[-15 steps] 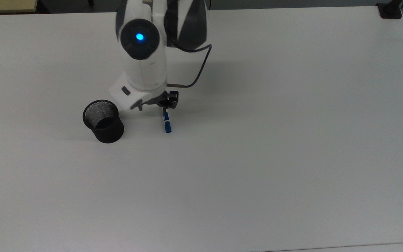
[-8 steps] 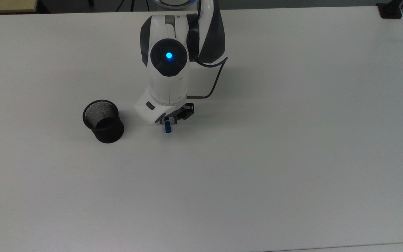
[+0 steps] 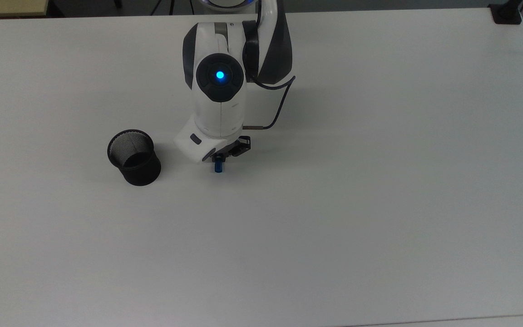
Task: Insert the marker
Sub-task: 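Lift the marker upright and carry it above the black mesh cup, then lower the marker into the cup, cap end up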
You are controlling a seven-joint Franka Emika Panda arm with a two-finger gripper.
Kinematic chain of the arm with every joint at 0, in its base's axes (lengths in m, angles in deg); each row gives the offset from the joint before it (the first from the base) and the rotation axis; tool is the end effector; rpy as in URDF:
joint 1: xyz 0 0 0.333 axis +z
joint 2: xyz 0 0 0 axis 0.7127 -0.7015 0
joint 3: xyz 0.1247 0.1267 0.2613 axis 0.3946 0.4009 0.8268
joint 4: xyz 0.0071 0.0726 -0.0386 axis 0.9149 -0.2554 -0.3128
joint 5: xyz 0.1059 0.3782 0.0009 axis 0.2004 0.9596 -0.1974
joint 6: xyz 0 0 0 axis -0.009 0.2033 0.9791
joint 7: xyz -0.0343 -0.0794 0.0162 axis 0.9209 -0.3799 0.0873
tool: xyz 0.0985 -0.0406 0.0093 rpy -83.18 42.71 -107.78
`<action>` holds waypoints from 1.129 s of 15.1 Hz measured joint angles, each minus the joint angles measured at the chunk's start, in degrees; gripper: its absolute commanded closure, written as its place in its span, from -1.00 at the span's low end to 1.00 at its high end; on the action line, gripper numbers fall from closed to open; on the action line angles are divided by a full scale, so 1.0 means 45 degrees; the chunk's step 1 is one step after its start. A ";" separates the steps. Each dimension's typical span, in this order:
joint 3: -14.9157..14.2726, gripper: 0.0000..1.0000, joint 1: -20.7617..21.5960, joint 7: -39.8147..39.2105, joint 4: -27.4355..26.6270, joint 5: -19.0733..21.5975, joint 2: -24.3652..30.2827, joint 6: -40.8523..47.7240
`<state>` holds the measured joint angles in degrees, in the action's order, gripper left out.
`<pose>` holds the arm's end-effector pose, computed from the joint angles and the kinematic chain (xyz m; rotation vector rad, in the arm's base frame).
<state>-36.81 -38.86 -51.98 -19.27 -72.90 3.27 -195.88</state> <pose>0.6771 0.0424 0.3092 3.0379 0.1209 -0.1383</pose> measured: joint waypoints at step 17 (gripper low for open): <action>-0.0723 0.63 -0.2594 -0.0949 0.0406 -0.0010 0.3816 -0.1028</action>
<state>-40.06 -50.54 -56.25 -17.44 -72.95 20.45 -200.50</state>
